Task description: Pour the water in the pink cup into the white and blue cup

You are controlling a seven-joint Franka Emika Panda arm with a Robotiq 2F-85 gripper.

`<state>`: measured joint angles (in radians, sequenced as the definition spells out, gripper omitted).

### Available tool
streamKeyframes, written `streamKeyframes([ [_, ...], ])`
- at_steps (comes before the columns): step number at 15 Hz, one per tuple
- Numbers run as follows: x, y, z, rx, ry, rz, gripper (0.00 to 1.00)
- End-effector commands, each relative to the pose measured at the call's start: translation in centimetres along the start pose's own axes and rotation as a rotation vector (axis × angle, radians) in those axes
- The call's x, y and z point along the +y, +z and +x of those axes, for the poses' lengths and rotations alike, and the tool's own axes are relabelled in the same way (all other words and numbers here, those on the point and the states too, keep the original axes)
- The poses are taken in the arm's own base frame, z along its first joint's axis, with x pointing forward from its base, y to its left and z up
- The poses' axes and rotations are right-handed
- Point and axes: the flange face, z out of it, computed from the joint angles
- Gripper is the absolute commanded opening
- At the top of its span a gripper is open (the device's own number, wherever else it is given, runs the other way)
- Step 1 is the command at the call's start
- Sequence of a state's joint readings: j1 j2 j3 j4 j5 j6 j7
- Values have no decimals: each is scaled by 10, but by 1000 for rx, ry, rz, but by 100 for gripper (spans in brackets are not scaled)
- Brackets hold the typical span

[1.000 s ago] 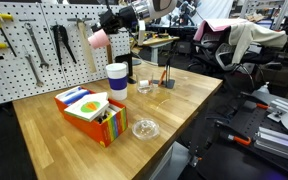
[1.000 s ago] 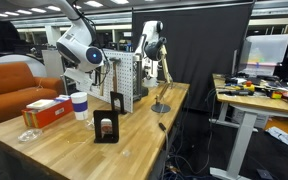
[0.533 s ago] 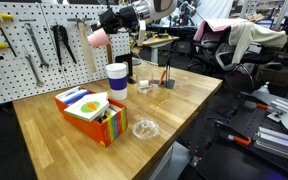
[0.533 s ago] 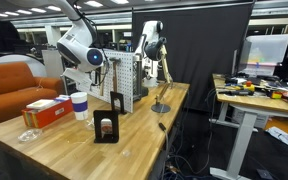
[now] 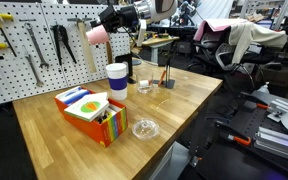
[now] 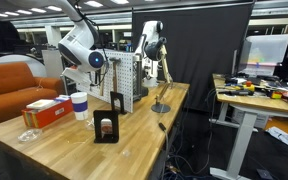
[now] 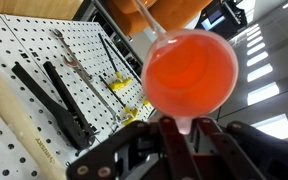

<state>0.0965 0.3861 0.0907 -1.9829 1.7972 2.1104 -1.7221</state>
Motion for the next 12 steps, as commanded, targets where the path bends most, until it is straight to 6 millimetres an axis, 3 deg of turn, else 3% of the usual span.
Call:
streamKeyframes([
  [1, -5, -9, -4, 30, 9, 15, 4],
  [12, -4, -11, -6, 37, 16, 41, 4],
])
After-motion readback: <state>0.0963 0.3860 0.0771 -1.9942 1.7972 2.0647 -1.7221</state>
